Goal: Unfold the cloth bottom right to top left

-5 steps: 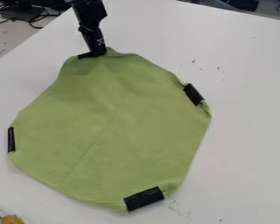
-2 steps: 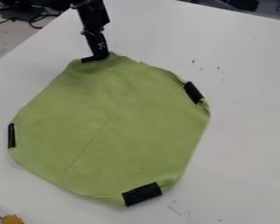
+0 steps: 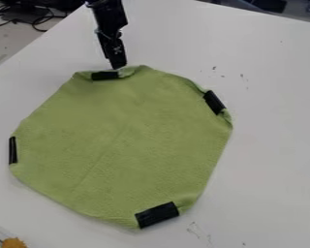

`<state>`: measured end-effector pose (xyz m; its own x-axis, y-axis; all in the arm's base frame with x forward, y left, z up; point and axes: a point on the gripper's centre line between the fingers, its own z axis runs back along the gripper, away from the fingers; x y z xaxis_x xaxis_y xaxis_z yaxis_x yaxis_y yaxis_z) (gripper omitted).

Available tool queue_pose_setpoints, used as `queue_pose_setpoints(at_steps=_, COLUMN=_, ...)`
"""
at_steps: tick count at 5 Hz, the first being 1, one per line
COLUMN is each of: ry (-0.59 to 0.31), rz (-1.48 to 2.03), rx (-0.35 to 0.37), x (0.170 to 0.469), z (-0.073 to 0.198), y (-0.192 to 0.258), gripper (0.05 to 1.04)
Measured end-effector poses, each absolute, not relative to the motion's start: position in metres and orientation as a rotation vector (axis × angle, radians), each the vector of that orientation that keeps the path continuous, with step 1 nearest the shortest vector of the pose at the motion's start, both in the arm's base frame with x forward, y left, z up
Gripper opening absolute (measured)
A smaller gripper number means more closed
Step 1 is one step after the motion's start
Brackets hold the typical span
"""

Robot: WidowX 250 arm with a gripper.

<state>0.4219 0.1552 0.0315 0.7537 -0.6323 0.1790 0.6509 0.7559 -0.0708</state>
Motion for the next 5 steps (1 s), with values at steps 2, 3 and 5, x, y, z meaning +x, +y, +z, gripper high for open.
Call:
queue_pose_setpoints(at_steps=2, ry=-0.179, rz=-0.685, rx=-0.085, x=0.424, z=0.048, y=0.156, gripper=0.999)
queue_pose_setpoints(at_steps=3, ry=-0.178, rz=-0.646, rx=-0.066, x=0.408, z=0.053, y=0.136, gripper=1.0)
queue_pose_setpoints(at_steps=5, ry=-0.108, rz=-0.298, rx=0.007, x=0.368, z=0.073, y=0.076, gripper=1.0)
